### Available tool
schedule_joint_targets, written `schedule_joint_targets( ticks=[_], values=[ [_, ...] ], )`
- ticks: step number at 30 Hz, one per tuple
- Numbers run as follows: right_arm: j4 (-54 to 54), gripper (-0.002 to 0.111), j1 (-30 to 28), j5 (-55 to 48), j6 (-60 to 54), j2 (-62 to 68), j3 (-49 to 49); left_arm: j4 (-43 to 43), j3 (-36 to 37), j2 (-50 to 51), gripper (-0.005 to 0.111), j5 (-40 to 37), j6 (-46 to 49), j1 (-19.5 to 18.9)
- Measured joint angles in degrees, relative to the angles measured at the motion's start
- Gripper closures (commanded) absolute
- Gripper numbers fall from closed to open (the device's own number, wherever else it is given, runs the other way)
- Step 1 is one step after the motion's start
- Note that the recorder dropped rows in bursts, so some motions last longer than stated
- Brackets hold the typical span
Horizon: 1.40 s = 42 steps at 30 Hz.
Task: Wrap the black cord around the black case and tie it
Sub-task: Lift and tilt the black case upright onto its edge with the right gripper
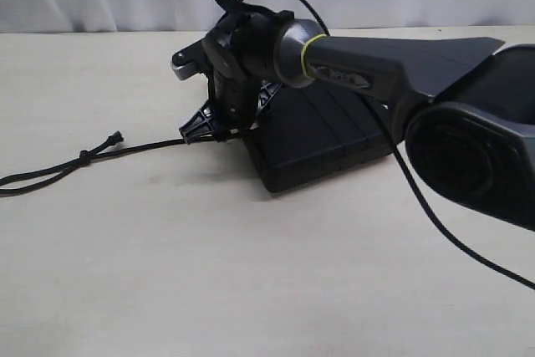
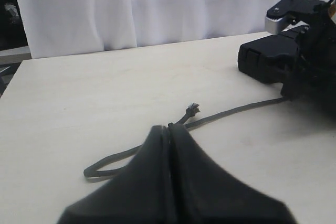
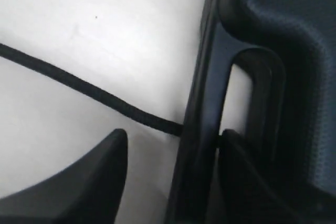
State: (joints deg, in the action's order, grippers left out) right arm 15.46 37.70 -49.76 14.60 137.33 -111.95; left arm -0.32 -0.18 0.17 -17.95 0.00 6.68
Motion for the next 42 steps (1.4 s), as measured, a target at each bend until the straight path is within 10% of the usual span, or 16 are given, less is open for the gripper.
schedule_joint_targets(
  ticks=[10,42],
  values=[
    [1.0,0.104,-0.3,0.2,0.6,0.6,0.1,0.0,0.0,0.0,0.107,0.0,0.0,0.0],
    [6.8,0.104,-0.3,-12.1,1.7,-17.7,0.6,0.0,0.0,0.0,0.107,0.0,0.0,0.0]
  ],
)
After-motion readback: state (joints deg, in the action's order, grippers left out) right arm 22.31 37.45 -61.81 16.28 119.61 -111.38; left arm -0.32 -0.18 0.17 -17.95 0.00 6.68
